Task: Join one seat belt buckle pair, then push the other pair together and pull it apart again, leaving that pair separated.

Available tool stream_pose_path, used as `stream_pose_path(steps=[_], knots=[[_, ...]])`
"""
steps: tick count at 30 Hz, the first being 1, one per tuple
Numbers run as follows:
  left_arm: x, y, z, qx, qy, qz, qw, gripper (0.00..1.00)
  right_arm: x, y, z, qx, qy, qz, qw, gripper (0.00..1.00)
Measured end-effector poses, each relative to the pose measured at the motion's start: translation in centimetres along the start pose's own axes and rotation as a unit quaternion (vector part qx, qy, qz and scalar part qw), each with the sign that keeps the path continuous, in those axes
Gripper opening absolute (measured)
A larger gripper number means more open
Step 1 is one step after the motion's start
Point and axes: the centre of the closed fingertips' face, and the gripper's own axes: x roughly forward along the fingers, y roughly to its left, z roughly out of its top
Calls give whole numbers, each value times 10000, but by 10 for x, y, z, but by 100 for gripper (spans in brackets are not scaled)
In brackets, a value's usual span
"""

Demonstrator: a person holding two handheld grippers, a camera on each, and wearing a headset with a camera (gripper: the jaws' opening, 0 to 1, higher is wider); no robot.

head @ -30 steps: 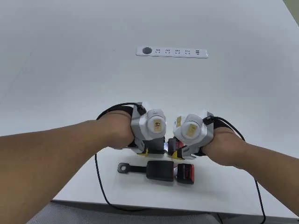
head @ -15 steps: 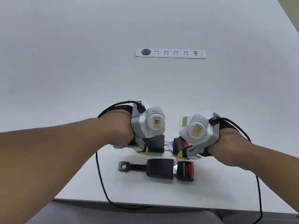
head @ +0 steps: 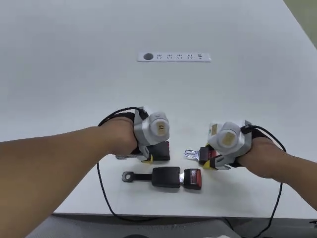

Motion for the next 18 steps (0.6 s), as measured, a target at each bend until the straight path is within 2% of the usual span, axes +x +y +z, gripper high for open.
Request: stream_pose_path(steps=[6,8,12,18], knots=[[1,0,-1,-14,-13,27,10000,32,-7,1,-19,38,106,21,9999,34],[1,0,-1,-22,-30,35,10000,32,-8,1,-23,130,70,48,9999,34],[0,-1,-1,-34,-55,58,10000,32,-9,2,-22,179,16,77,9998,34],[1,0,-1,-98,-70,103,9999,33,-10,2,-20,274,157,86,9995,34]])
